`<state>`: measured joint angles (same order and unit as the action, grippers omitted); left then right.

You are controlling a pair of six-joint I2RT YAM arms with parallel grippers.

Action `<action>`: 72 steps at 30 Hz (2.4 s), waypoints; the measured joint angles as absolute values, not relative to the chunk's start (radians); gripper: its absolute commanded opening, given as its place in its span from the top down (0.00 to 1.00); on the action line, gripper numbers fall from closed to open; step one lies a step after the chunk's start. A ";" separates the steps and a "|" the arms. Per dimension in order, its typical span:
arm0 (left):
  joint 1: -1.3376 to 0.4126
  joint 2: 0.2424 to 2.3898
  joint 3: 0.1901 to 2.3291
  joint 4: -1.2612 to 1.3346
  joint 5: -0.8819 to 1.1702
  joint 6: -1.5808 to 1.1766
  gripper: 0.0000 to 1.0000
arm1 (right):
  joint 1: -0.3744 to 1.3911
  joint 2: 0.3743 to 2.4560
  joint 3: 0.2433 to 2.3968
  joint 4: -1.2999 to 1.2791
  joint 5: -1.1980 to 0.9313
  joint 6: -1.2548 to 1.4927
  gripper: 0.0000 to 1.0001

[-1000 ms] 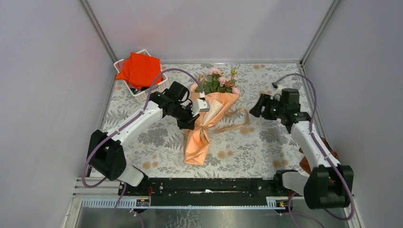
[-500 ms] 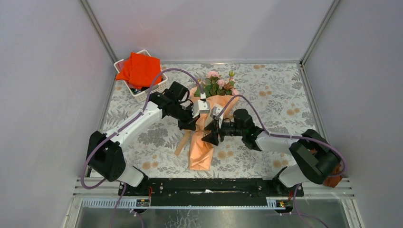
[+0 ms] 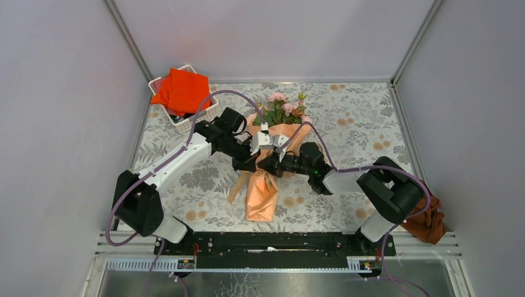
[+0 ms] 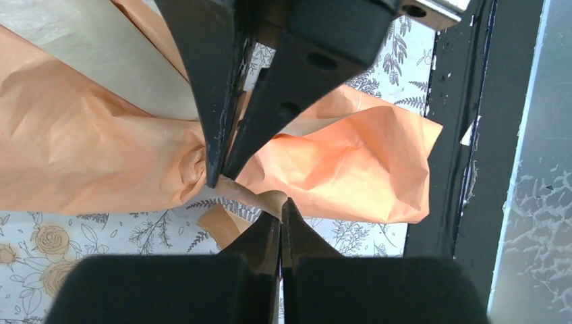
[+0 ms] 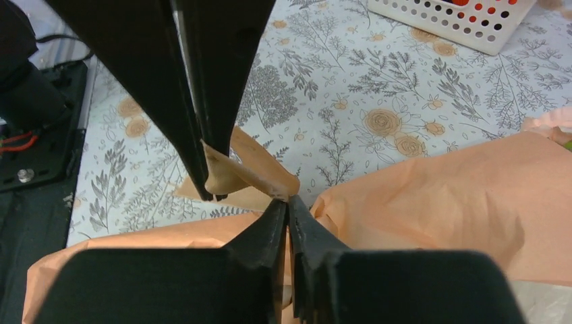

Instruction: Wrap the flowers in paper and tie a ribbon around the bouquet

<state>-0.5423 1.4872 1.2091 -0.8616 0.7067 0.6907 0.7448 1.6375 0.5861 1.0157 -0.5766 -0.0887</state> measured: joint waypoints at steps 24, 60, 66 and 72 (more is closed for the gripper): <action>-0.590 1.063 0.596 -0.191 0.421 0.250 0.11 | 0.772 1.584 0.605 0.838 -0.277 0.463 1.00; -0.673 1.367 0.357 0.678 0.301 -0.073 1.00 | 0.665 1.326 0.719 0.261 -0.081 0.487 0.34; -0.691 1.376 0.337 0.731 0.295 -0.049 1.00 | 0.237 1.259 0.731 0.036 0.059 0.464 0.34; -0.696 1.379 0.318 0.749 0.287 -0.020 1.00 | 0.163 1.563 0.889 -0.157 -0.067 0.400 0.37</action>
